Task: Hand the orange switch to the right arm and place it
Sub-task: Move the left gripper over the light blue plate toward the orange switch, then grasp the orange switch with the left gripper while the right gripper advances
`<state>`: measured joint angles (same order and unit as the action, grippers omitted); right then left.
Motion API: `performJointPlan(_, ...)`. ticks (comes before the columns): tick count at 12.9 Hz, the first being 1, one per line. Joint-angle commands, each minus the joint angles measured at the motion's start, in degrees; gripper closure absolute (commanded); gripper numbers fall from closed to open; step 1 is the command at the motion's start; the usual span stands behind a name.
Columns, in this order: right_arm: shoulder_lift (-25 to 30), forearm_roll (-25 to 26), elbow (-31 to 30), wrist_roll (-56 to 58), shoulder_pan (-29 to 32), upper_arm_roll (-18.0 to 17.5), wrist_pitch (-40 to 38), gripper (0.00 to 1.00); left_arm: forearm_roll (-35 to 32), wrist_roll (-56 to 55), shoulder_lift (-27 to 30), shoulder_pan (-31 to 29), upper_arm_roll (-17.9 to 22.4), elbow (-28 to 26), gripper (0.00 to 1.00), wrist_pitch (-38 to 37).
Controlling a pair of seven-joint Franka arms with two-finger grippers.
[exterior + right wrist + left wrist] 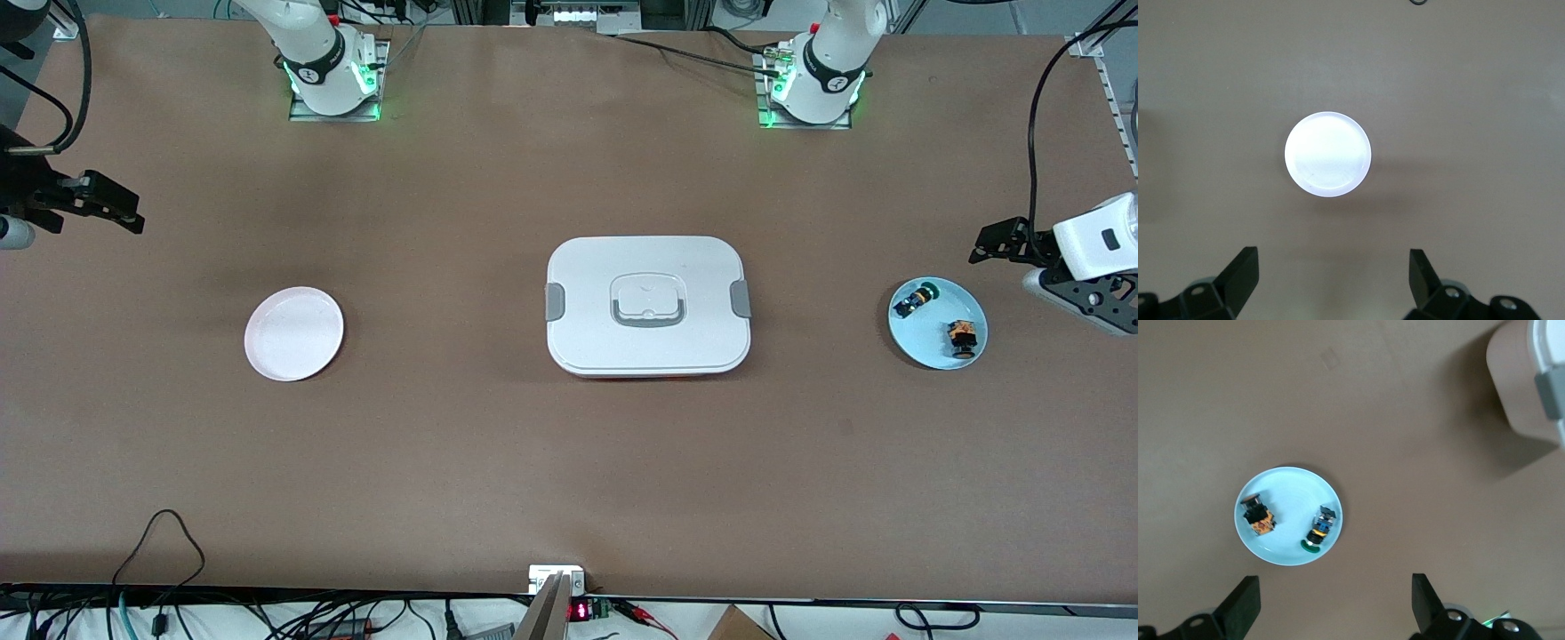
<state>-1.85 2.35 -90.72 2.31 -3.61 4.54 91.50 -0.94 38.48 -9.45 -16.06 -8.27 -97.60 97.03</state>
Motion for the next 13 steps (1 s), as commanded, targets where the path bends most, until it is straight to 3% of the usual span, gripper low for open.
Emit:
performJointPlan(1, 0.0, 0.0, 0.8, -0.2, -0.4, 0.2, -1.0, 0.00, -2.9, 7.3, -1.4, -0.7, -0.3, -0.1, 0.00, 1.3)
performJointPlan(8, 0.2, -0.8, 0.8, -0.2, -0.2, 0.6, -1.0, 0.00, -4.8, 28.0, -5.9, -4.1, -0.3, -7.1, 0.00, 12.5)
performJointPlan(13, 0.2, 0.0, 0.8, 0.9, -0.4, 0.4, -1.3, 0.00, -9.4, 42.8, -15.1, -10.6, -1.2, -7.3, 0.00, 23.4)
